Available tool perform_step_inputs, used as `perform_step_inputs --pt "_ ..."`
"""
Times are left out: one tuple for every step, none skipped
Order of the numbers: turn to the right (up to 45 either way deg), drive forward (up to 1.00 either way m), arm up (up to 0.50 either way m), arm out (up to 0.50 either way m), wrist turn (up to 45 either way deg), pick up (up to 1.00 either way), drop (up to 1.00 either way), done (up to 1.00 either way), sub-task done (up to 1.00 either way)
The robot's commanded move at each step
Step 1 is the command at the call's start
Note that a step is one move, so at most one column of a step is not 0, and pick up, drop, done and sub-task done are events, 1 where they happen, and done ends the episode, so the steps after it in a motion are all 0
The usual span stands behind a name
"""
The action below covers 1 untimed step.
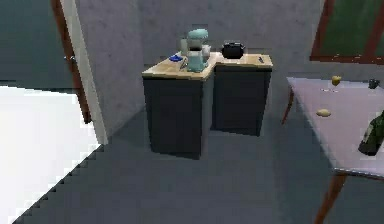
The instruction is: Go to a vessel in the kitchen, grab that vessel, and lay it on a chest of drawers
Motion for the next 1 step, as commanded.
perform_step_inputs --pt "15.0 0.0 0.0 0.0 0.0 0.0 0.0 0.0 0.0"
